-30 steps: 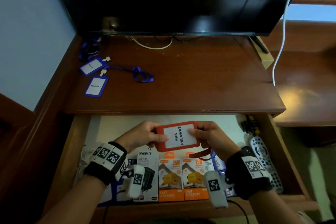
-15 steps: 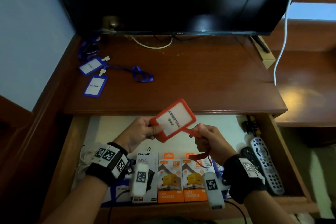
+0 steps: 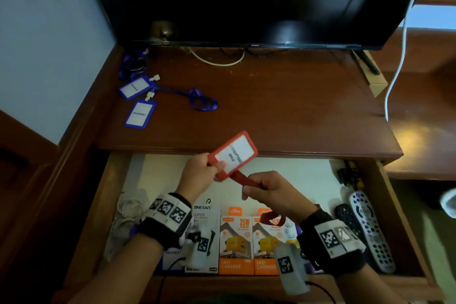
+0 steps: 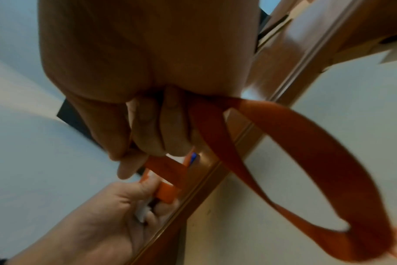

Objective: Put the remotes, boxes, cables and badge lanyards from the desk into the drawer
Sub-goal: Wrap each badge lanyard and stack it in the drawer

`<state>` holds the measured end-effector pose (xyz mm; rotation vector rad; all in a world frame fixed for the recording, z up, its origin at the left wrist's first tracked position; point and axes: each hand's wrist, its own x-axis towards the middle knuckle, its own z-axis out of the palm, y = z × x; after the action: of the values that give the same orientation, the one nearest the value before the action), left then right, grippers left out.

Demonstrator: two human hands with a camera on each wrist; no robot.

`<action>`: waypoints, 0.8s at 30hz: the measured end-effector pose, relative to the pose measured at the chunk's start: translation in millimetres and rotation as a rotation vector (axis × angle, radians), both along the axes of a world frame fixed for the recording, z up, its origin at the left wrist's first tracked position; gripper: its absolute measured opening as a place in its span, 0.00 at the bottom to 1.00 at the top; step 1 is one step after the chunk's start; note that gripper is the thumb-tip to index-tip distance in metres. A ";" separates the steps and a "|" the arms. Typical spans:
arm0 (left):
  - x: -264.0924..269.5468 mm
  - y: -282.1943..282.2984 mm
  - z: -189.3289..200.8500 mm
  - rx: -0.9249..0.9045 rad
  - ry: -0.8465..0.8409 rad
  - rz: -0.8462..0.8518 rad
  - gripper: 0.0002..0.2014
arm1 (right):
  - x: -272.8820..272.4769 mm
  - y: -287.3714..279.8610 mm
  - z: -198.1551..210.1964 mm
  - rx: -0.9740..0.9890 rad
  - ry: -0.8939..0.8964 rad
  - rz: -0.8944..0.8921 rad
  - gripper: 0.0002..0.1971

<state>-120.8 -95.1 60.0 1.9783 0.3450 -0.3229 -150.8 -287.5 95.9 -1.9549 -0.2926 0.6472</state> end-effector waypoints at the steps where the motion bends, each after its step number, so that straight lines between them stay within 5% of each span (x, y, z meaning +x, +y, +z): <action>1: -1.8 -3.1 1.5 0.068 0.015 -0.085 0.09 | 1.4 1.4 3.1 0.003 -0.029 0.012 0.09; 9: -16.4 -12.4 6.5 0.228 0.069 -0.526 0.03 | 20.8 -4.5 8.6 -0.155 -0.185 -0.032 0.13; 15: -15.8 -2.6 23.2 0.087 0.230 -0.766 0.05 | 31.0 -16.0 -5.6 -0.314 -0.222 0.080 0.14; 21: -13.5 12.5 39.6 -0.289 0.194 -0.633 0.03 | 17.3 -21.0 -23.5 0.157 0.136 -0.107 0.17; 24: -11.4 10.7 40.1 -0.428 0.106 -0.459 0.12 | 11.9 -6.9 -35.3 0.304 0.296 -0.305 0.20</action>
<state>-132.2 -84.4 100.0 1.6006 -0.1153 -0.7318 -138.9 -294.4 60.7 -1.5466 0.0871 0.6387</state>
